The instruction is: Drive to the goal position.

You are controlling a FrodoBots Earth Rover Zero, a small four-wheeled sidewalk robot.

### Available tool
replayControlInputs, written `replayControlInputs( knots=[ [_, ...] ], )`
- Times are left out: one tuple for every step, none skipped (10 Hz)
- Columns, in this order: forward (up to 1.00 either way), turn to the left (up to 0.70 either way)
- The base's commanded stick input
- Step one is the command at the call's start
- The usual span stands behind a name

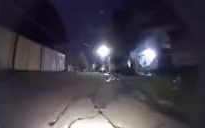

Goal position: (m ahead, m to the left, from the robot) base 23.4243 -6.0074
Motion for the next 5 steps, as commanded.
replayControlInputs(
  knots=[
    [0.5,0.0],
    [0.5,0.0],
    [0.5,0.0],
    [0.5,0.0],
    [0.5,0.0]
  ],
)
